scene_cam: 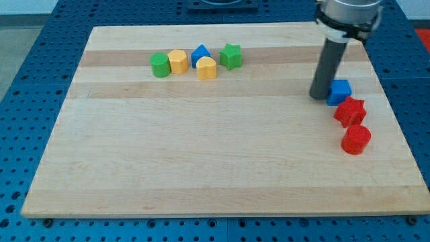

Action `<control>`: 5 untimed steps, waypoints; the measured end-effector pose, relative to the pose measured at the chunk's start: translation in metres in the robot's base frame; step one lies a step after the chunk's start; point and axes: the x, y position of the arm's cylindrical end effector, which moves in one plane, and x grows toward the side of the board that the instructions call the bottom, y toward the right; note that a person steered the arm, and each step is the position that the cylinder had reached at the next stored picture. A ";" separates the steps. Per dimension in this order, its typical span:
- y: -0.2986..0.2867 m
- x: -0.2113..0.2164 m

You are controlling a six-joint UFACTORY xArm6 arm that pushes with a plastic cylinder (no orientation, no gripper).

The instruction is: Move your arm away from the blue cube

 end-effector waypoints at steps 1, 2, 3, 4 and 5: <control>0.005 0.001; 0.002 0.001; -0.059 0.001; -0.116 0.001; -0.160 0.001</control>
